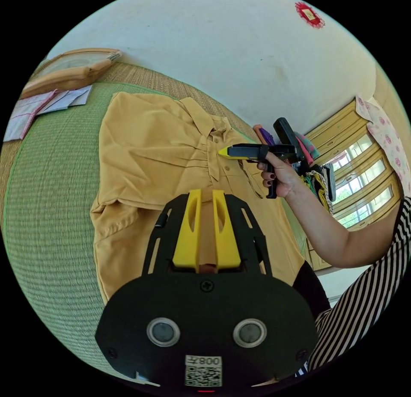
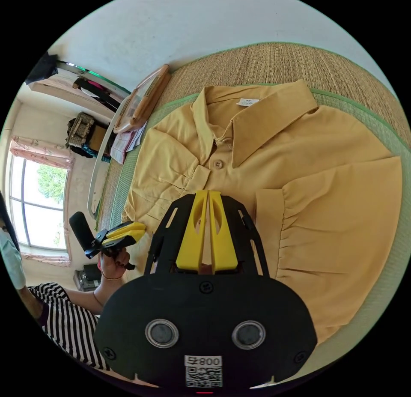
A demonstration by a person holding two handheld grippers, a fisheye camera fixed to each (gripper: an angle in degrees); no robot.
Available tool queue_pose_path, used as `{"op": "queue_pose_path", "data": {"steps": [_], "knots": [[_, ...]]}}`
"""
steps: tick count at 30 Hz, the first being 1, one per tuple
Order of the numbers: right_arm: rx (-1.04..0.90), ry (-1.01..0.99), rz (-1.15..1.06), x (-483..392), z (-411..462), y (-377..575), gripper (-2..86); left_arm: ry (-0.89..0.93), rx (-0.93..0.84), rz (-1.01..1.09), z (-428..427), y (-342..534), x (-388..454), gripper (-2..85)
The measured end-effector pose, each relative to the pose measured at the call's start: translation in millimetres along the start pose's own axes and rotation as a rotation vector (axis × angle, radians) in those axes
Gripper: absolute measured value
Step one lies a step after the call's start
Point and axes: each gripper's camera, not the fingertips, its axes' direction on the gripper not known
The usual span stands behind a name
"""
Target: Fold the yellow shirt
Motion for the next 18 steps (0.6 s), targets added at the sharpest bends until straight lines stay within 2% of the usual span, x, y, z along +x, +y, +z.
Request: {"op": "queue_pose_path", "data": {"steps": [3, 9, 14, 18], "knots": [[0.028, 0.002, -0.053, -22.2, 0.6, -3.4, 0.2, 0.016, -0.041, -0.031, 5.6, -11.3, -8.7, 3.7], [0.032, 0.000, -0.302, -123.5, 40.7, -55.2, 0.1, 0.014, -0.010, -0.061, -5.0, -25.8, -20.6, 3.0], [0.005, 0.153, -0.472, -213.0, 107.0, -115.1, 0.1, 0.004, -0.011, -0.094, -14.0, -35.4, -35.0, 2.2], [-0.091, 0.236, -0.472, -232.6, 162.3, -145.3, 0.1, 0.032, -0.021, -0.119, -17.6, -42.5, -46.9, 1.5]]}}
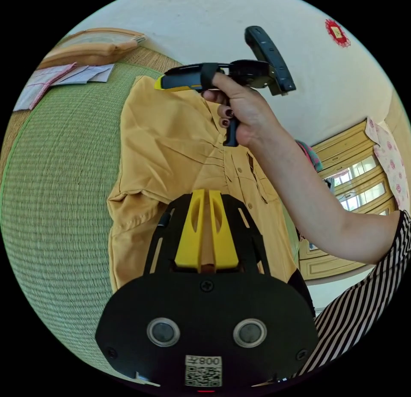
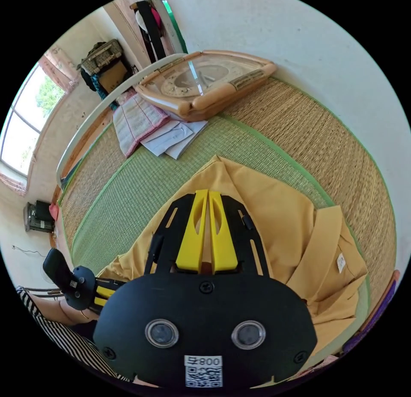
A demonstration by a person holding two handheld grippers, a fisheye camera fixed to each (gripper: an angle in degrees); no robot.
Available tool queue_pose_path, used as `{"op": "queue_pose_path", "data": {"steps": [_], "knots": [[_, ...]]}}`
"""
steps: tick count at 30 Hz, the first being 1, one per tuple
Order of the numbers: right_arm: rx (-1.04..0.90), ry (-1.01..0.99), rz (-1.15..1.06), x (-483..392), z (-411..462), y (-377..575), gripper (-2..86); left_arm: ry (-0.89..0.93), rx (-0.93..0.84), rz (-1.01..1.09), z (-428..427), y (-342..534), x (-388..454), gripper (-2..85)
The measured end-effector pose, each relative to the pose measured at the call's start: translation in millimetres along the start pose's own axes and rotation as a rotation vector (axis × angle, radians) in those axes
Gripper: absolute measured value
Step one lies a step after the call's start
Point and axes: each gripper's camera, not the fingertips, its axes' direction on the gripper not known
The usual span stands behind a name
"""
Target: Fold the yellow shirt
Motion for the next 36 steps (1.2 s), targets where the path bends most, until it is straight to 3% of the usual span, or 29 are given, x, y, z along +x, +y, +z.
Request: {"op": "queue_pose_path", "data": {"steps": [7, 12, 20, 36], "knots": [[0.033, -0.018, 0.002, -7.8, -9.8, 9.8, 0.1, 0.028, 0.006, 0.001, -13.7, -11.4, -4.0, 0.9], [0.099, 0.041, 0.106, 16.8, -64.2, 118.3, 0.1, 0.026, 0.013, 0.061, -25.7, -16.2, 10.3, 1.1], [-0.039, 0.201, 0.404, 54.1, -64.1, 293.1, 0.1, -0.010, -0.023, 0.110, -22.3, -32.0, 43.4, 1.3], [0.019, 0.038, 0.370, 46.2, 2.1, 296.3, 0.2, -0.190, -0.107, 0.115, -17.1, -97.1, 89.0, 0.3]]}}
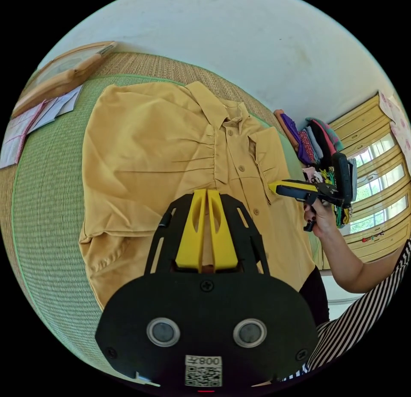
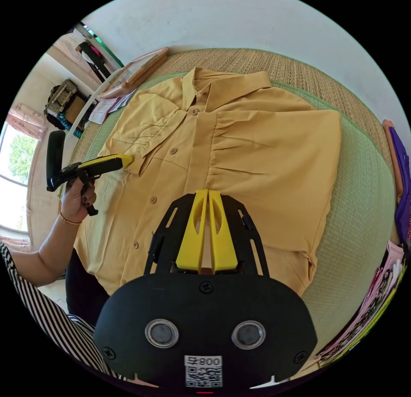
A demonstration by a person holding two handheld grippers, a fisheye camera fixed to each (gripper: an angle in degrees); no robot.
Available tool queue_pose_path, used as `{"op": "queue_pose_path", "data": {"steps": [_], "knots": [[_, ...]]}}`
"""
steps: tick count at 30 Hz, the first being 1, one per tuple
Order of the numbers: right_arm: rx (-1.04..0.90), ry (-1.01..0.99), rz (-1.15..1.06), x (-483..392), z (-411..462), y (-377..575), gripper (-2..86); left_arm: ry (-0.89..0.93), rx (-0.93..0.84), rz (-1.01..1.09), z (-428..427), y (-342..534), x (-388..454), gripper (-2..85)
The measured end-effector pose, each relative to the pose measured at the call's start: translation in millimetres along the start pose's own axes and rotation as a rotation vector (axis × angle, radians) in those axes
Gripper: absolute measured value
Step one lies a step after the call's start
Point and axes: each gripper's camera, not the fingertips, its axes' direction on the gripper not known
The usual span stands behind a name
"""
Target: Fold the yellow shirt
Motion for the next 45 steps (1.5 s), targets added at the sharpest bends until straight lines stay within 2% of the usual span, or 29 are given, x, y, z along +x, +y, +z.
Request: {"op": "queue_pose_path", "data": {"steps": [12, 16, 20, 30, 36, 42, 45], "knots": [[0.015, -0.110, 0.046, 26.6, 44.4, 6.0, 0.1, -0.046, -0.054, 0.008, -18.5, -26.2, 24.2, 0.3], [0.027, -0.123, 0.060, 31.6, 53.5, 16.6, 0.1, -0.058, -0.013, 0.010, -38.1, -32.4, 36.5, 0.3], [0.054, -0.150, 0.095, 37.6, 65.3, 28.4, 0.1, -0.056, -0.085, 0.003, -27.8, -43.2, 38.1, 0.4], [0.078, -0.162, 0.132, 50.8, 91.2, 53.9, 0.2, -0.049, -0.052, -0.011, -62.4, -40.7, 58.4, 0.3], [0.184, -0.140, 0.233, 98.5, 73.5, 98.5, 0.1, 0.037, 0.015, -0.001, -78.4, -36.9, 84.9, 0.3], [0.238, -0.093, 0.408, 169.2, 75.5, 143.1, 0.1, 0.090, -0.030, 0.140, -36.6, -90.1, 156.5, 0.3], [0.182, -0.117, 0.460, 189.9, 102.8, 153.0, 0.1, 0.094, -0.051, 0.187, -9.8, -116.9, 186.2, 0.3]]}}
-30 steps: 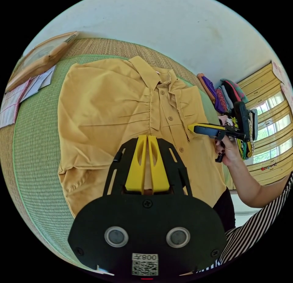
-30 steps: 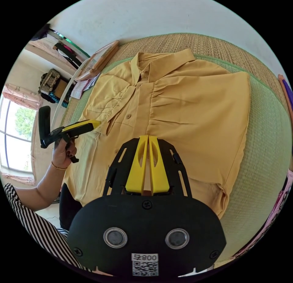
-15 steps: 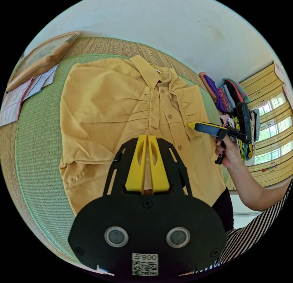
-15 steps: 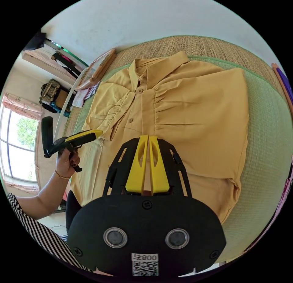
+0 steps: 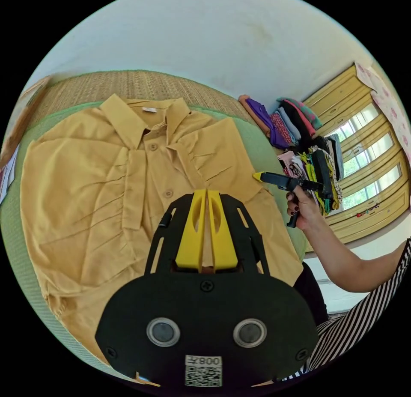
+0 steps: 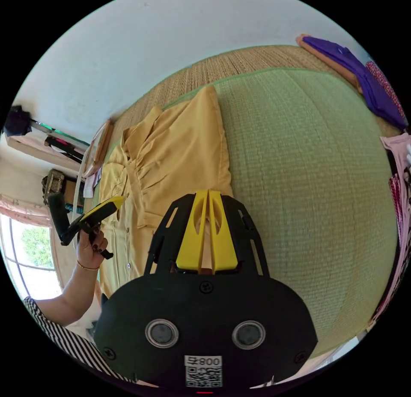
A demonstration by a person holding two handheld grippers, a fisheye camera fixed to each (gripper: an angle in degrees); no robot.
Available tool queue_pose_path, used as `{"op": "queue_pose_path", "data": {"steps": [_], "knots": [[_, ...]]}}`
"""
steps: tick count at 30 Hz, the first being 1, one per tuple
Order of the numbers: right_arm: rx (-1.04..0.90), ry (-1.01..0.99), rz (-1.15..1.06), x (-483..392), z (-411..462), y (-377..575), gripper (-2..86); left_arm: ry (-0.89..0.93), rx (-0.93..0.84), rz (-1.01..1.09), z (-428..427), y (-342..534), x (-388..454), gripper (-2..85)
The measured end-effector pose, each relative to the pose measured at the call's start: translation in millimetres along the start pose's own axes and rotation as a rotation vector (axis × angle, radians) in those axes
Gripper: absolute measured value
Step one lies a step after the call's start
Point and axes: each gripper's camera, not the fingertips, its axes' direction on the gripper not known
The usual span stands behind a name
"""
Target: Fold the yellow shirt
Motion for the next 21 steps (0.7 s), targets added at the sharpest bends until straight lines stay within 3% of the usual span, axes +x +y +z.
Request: {"op": "queue_pose_path", "data": {"steps": [4, 12, 21], "knots": [[0.003, -0.043, -0.003, 12.5, 11.1, 7.0, 0.1, -0.048, -0.099, 0.034, 41.4, -20.9, 12.7, 0.3], [0.123, -0.073, -0.103, 11.9, 5.0, -56.2, 0.1, -0.002, -0.037, 0.044, 21.5, -35.1, 29.5, 0.3], [-0.015, 0.023, -0.110, 31.9, 75.0, -157.3, 0.1, -0.076, -0.058, 0.110, 29.9, -27.8, 41.6, 0.3]]}}
